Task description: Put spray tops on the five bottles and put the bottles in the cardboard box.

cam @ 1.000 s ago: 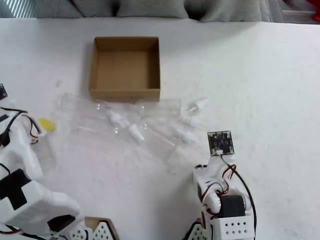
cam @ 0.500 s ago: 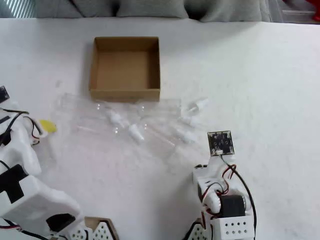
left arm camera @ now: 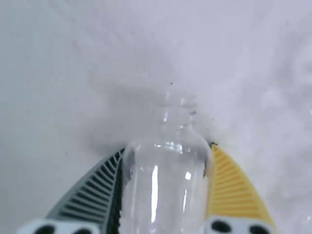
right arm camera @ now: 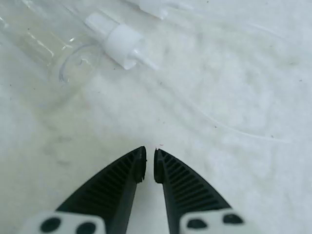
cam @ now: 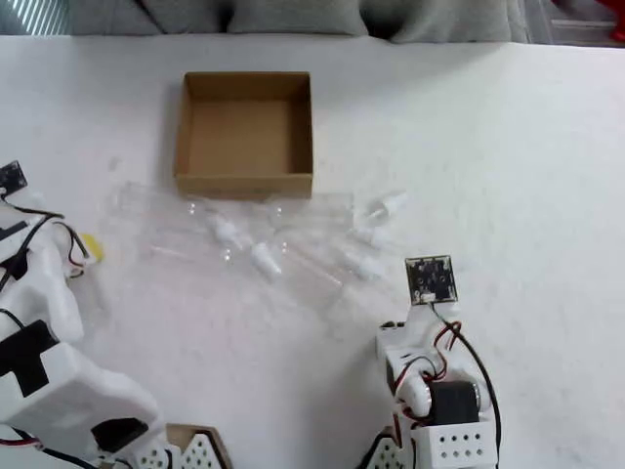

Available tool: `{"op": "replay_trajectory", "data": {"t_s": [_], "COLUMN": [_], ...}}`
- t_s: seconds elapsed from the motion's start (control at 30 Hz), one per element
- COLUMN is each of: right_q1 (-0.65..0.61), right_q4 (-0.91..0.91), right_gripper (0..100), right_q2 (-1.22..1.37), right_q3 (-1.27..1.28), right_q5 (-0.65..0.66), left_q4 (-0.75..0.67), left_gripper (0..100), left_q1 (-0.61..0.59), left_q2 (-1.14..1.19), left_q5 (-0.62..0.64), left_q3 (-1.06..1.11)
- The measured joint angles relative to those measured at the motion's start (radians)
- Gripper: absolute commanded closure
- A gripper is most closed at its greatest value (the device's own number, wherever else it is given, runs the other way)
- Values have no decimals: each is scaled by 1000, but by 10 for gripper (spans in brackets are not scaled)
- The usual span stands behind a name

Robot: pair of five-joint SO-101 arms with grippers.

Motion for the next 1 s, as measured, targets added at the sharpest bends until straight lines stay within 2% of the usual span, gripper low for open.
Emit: {"op": "replay_trajectory", "data": {"t_s": [0.13,0.43,0.73,1.0], "right_q1": [0,0,0,0], "right_q4": [0,0,0,0], "right_gripper": [978,978,978,978], "right_q2": [0,0,0,0], "right_q3": [0,0,0,0], "right_q5": [0,0,0,0], "left_q4": [25,212,298,301], "left_gripper": [910,910,910,909], "left_q1": [0,48,64,64], "left_q2": [-11,-210,-227,-227], "left_q5": [0,-2,-3,-184], "left_q3": [-12,-12,23,31]}}
